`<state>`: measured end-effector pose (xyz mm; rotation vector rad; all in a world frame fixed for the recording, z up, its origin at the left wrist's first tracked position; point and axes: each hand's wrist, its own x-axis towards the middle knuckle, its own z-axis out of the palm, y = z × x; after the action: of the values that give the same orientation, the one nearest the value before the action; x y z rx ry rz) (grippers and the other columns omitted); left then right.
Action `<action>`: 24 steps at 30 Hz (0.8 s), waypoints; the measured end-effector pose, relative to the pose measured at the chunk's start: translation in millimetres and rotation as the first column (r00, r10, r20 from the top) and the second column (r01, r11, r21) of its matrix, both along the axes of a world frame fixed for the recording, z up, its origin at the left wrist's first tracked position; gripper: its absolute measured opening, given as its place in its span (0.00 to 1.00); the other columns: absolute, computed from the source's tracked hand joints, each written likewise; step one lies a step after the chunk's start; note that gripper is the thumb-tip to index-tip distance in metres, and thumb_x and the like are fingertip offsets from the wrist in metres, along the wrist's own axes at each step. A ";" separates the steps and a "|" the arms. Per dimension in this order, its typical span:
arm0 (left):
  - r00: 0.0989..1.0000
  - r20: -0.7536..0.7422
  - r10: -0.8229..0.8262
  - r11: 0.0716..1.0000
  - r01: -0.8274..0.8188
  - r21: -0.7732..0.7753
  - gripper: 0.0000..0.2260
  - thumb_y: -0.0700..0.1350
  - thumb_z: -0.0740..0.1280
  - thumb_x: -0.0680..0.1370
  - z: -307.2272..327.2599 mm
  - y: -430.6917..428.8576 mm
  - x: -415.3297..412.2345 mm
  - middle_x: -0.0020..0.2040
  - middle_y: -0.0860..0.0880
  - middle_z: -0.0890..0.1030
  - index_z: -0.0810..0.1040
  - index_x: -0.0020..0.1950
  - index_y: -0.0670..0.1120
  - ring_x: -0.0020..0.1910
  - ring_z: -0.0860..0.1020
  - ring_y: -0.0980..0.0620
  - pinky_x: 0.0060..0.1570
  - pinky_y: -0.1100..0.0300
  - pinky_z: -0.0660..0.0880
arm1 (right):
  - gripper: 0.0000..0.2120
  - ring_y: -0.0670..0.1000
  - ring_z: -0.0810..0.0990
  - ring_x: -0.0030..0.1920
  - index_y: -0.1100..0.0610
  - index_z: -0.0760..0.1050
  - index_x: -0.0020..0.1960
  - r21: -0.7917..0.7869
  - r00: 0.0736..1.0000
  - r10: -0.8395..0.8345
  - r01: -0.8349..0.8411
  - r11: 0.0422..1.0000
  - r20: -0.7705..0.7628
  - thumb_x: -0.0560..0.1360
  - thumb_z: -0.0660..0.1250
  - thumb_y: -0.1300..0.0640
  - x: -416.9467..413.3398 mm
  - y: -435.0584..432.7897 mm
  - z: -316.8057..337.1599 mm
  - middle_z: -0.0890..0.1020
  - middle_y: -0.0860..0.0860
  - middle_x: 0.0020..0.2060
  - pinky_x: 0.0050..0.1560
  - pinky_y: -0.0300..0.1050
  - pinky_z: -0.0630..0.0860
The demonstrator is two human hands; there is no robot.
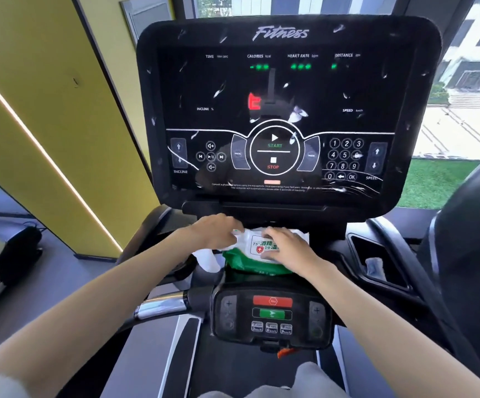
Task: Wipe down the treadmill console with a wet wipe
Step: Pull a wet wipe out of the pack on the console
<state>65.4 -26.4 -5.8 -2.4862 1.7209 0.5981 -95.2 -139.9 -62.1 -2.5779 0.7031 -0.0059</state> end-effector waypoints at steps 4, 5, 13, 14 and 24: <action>1.000 0.018 -0.007 0.999 0.006 0.034 0.22 0.42 0.59 0.75 -14.9 2.3 -4.2 0.62 0.44 0.76 0.69 0.69 0.55 0.61 0.74 0.43 0.55 0.54 0.71 | 0.24 0.52 0.69 0.63 0.56 0.67 0.64 -0.141 0.987 0.089 -0.107 0.984 -0.132 0.72 0.70 0.49 10.1 2.0 0.6 0.73 0.51 0.63 0.55 0.49 0.72; 1.000 0.009 -0.002 0.999 0.002 0.034 0.21 0.43 0.59 0.75 -16.7 2.2 -3.4 0.62 0.44 0.77 0.69 0.69 0.54 0.61 0.74 0.43 0.55 0.55 0.71 | 0.24 0.53 0.69 0.62 0.56 0.66 0.64 -0.171 0.981 0.107 -0.135 0.976 -0.163 0.72 0.69 0.49 13.3 2.4 1.3 0.73 0.52 0.62 0.53 0.50 0.72; 0.997 -0.071 -0.021 0.999 0.025 0.048 0.17 0.42 0.60 0.75 -15.7 2.4 -0.8 0.57 0.42 0.79 0.75 0.64 0.49 0.56 0.76 0.42 0.49 0.57 0.72 | 0.26 0.49 0.67 0.62 0.52 0.66 0.63 -0.003 0.965 0.165 -0.169 0.986 -0.205 0.69 0.73 0.50 4.3 -12.0 1.8 0.71 0.47 0.62 0.55 0.48 0.70; 0.994 -0.103 -0.022 0.998 0.028 0.053 0.15 0.42 0.61 0.75 -16.6 3.4 -0.7 0.54 0.41 0.80 0.77 0.60 0.46 0.54 0.77 0.42 0.46 0.56 0.73 | 0.27 0.49 0.68 0.62 0.52 0.66 0.62 -0.005 0.964 0.160 -0.165 0.986 -0.212 0.68 0.73 0.50 3.8 -12.2 1.1 0.71 0.47 0.62 0.54 0.48 0.70; 0.992 -0.122 -0.038 0.996 0.047 0.076 0.14 0.43 0.62 0.75 -23.8 5.1 0.1 0.53 0.44 0.80 0.78 0.59 0.47 0.51 0.78 0.42 0.50 0.50 0.77 | 0.29 0.49 0.70 0.61 0.51 0.68 0.64 0.053 0.985 0.092 -0.085 0.995 -0.148 0.66 0.75 0.52 2.0 -15.6 -7.7 0.73 0.46 0.61 0.57 0.47 0.70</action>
<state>65.5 -21.2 -29.6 -2.3998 1.7489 0.8107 -93.2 -155.5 -69.8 -2.5822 0.6333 0.2331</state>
